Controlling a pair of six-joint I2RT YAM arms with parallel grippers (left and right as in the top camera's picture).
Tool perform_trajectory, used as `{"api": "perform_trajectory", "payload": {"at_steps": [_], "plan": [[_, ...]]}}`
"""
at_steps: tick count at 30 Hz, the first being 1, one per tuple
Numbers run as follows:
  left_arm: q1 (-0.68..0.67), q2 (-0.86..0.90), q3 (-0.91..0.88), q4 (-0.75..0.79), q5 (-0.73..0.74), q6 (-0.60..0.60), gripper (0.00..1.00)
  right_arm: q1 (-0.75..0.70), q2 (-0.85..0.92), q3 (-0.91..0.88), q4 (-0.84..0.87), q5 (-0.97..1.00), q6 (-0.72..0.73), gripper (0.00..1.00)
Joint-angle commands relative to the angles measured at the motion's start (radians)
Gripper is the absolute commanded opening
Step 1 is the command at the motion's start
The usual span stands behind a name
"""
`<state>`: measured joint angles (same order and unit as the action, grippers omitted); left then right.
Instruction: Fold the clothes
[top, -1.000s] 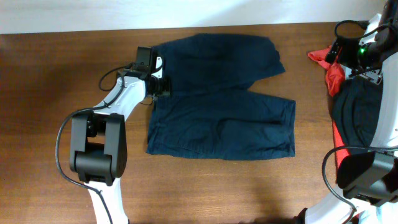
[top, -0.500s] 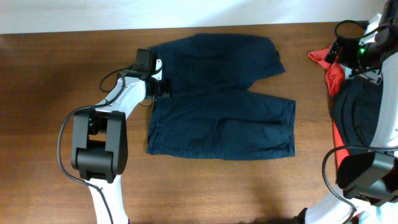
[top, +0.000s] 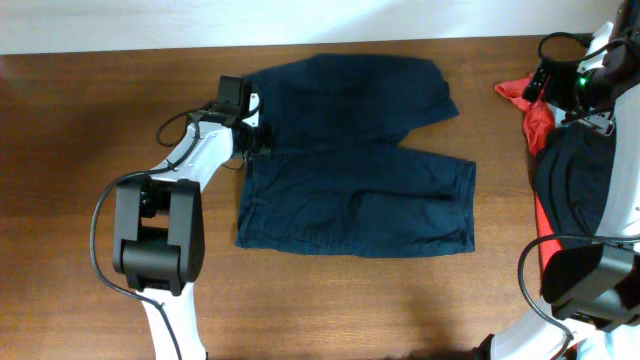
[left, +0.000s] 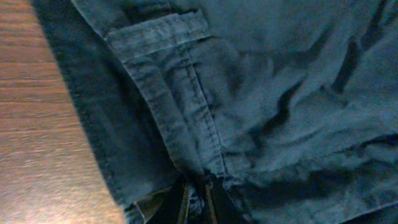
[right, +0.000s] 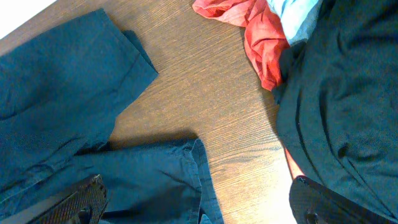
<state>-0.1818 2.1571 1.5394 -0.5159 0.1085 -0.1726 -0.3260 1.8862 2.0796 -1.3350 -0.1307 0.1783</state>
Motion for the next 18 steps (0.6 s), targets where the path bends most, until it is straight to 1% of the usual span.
{"api": "perform_trajectory", "payload": {"at_steps": [1, 5, 9, 12, 13, 15, 17, 18], "plan": [[0.002, -0.088, 0.021, -0.013, -0.059, 0.003, 0.12, -0.002, 0.003, 0.005, 0.0, 0.009, -0.01, 0.98], [0.002, -0.095, 0.021, -0.037, -0.084, 0.003, 0.18, -0.002, 0.003, 0.005, 0.0, 0.009, -0.01, 0.98], [0.003, -0.095, 0.021, -0.062, -0.117, 0.003, 0.19, -0.002, 0.003, 0.005, 0.0, 0.009, -0.01, 0.99], [0.003, -0.095, 0.02, -0.068, -0.115, 0.003, 0.2, -0.002, 0.003, 0.005, 0.0, 0.009, -0.01, 0.99], [0.003, -0.095, 0.019, -0.069, -0.113, 0.003, 0.23, -0.002, 0.003, 0.005, 0.0, 0.009, -0.01, 0.98], [0.002, -0.095, 0.014, -0.069, -0.113, 0.002, 0.32, -0.002, 0.003, 0.005, 0.0, 0.009, -0.01, 0.98], [0.002, -0.091, 0.011, -0.069, -0.112, 0.003, 0.37, -0.002, 0.003, 0.005, 0.0, 0.009, -0.01, 0.98], [0.002, -0.089, 0.011, -0.069, -0.112, 0.003, 0.38, -0.002, 0.003, 0.005, 0.0, 0.009, -0.01, 0.98]]}}
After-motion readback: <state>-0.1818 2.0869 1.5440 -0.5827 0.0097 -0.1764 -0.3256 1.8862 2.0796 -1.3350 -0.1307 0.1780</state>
